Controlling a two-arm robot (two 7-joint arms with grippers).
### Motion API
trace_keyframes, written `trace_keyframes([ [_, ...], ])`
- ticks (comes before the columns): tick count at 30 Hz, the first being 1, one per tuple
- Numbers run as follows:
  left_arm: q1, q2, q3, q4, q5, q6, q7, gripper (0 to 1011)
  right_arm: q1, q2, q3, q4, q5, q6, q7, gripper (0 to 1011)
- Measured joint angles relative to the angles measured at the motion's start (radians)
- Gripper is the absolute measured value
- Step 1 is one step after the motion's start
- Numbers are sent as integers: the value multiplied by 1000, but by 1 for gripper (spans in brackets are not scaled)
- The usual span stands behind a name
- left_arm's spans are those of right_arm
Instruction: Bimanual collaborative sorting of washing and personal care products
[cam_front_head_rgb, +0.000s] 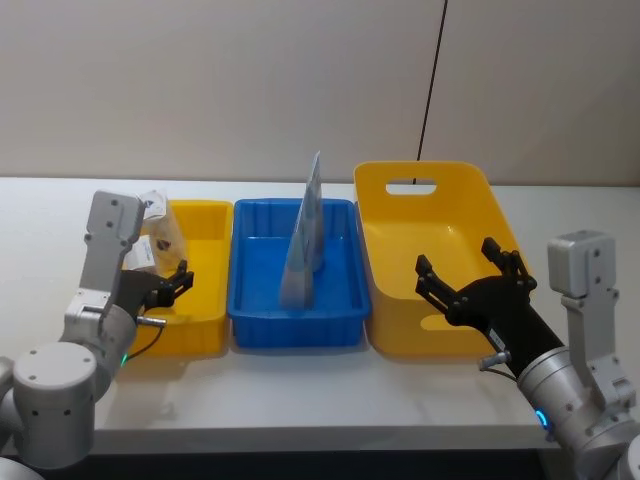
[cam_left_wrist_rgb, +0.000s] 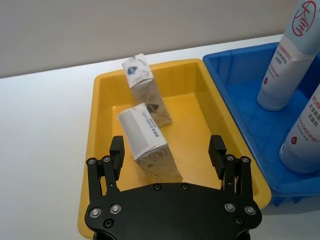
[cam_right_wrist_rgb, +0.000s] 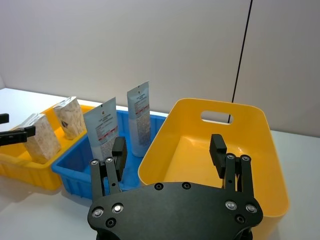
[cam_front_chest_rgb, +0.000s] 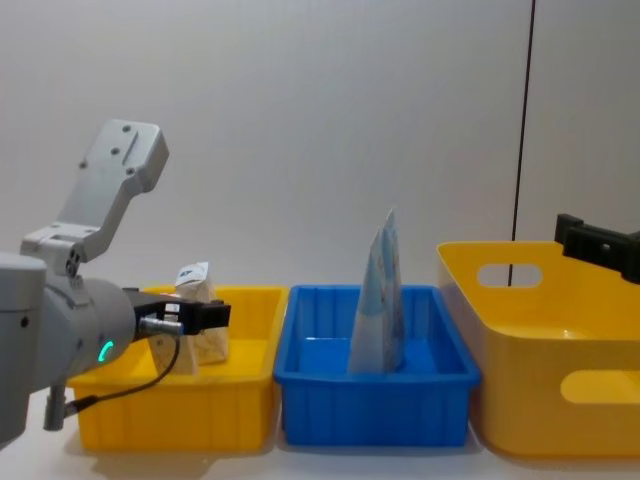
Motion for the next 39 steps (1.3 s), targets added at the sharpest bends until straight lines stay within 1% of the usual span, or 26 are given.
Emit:
trace_keyframes([
  [7, -3, -21, -28, 35, -38, -19, -28, 1001, 0, 0, 0, 0, 0, 0, 0, 1000],
  [13, -7, -33, -48, 57, -56, -33, -42, 1001, 0, 0, 0, 0, 0, 0, 0, 1000],
  [22, -5, -43, -74, 67, -69, -50, -48, 1002, 0, 0, 0, 0, 0, 0, 0, 1000],
  [28, -4, -48, -84, 73, -72, -56, -51, 1001, 0, 0, 0, 0, 0, 0, 0, 1000],
  [39, -18, -66, -91, 106, -74, -65, -63, 1001, 0, 0, 0, 0, 0, 0, 0, 1000],
])
